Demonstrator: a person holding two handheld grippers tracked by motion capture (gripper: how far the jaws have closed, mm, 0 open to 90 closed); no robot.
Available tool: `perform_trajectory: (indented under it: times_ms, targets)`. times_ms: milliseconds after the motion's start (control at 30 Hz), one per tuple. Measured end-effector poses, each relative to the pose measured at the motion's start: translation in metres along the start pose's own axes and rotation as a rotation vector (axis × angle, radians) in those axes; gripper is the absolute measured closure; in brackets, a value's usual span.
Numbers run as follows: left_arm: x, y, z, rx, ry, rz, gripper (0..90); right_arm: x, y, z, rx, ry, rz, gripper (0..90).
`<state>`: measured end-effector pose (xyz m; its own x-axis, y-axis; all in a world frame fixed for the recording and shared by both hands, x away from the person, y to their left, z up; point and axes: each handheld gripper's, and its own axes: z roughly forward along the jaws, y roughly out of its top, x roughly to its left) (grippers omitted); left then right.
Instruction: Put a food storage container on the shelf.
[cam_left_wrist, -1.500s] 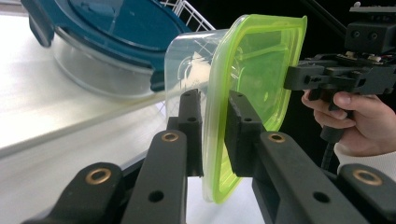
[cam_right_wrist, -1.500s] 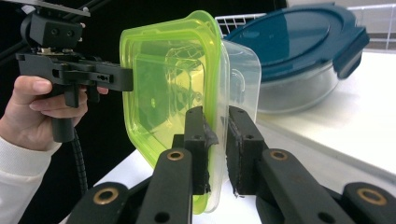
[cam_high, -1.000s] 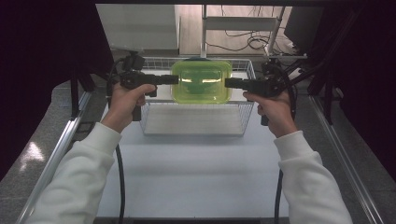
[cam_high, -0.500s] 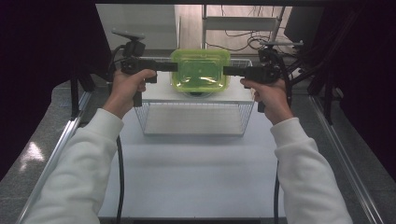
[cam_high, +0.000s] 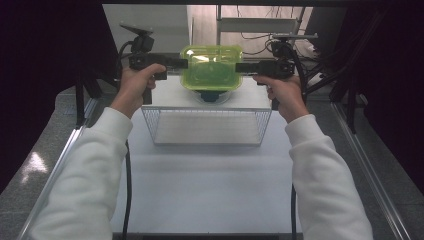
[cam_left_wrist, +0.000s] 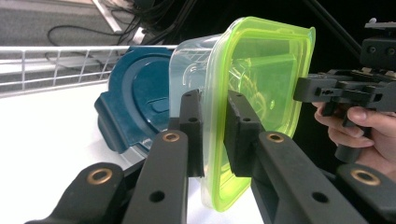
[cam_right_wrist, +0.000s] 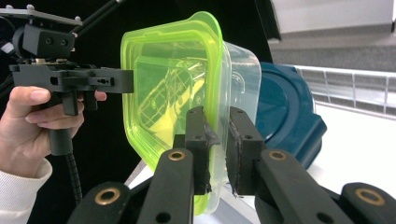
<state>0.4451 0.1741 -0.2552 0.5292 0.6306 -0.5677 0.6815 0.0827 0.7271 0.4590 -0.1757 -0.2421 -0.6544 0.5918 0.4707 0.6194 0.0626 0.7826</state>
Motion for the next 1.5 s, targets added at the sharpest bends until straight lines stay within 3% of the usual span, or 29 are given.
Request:
perform_trajectory:
  times_ms: [167, 433, 500, 667, 800, 900, 1033, 1133, 1233, 1333, 1500]
  targets:
    - [0.006, 0.003, 0.006, -0.004, -0.005, -0.032, 78.1, -0.010, 0.002, 0.006, 0.009, 0.000, 0.060, 79.1]
    - [0.021, 0.011, 0.016, -0.003, -0.012, -0.129, 77.2, -0.028, 0.010, 0.018, -0.001, 0.015, 0.173, 76.1]
    - [0.024, 0.012, 0.019, -0.004, -0.008, -0.150, 75.9, -0.034, 0.011, 0.022, -0.008, 0.024, 0.222, 75.2]
    - [0.032, 0.011, 0.026, -0.004, -0.002, -0.180, 71.3, -0.044, 0.010, 0.032, -0.021, 0.033, 0.289, 71.6]
    - [0.033, 0.010, 0.028, -0.018, -0.001, -0.173, 69.8, -0.047, 0.009, 0.034, -0.036, 0.042, 0.305, 70.4]
    - [0.034, 0.010, 0.030, -0.023, 0.011, -0.157, 65.6, -0.045, 0.008, 0.035, -0.026, 0.027, 0.287, 64.6]
    - [0.035, 0.010, 0.027, -0.069, 0.046, -0.137, 44.2, -0.041, 0.008, 0.032, -0.067, -0.038, 0.229, 43.0]
    - [0.034, 0.008, 0.020, -0.107, 0.054, -0.094, 33.1, -0.041, 0.007, 0.024, -0.110, -0.032, 0.184, 34.5]
    - [0.029, 0.003, 0.008, -0.140, 0.106, -0.020, 29.9, -0.039, 0.004, 0.012, -0.144, -0.014, 0.136, 31.3]
    - [0.023, -0.007, -0.003, -0.117, 0.121, 0.064, 28.9, -0.033, -0.002, -0.004, -0.141, -0.050, 0.032, 31.1]
    - [0.014, -0.030, -0.024, -0.099, 0.135, 0.144, 27.6, -0.027, -0.020, -0.025, -0.112, -0.043, -0.054, 31.1]
